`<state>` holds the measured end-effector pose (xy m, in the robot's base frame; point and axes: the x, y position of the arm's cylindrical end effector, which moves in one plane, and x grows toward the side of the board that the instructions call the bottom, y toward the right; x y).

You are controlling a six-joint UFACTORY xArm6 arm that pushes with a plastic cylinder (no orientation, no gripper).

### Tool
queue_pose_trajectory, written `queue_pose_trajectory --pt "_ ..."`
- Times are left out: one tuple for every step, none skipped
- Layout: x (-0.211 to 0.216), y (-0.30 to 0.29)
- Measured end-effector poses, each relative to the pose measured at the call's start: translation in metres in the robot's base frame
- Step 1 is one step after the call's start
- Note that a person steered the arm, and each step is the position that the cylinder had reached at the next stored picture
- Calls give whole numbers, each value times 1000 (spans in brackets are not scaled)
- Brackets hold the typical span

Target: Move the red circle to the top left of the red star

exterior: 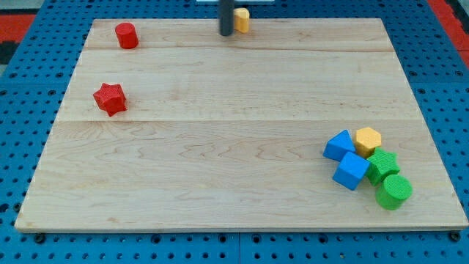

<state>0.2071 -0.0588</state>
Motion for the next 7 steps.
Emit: queue_pose_trajectory --pt "-15 -58" --pt "-15 -62" --pt "-15 -111" --pt "9 -141" --pt "40 -147" --pt "49 -157" --pt "107 -152"
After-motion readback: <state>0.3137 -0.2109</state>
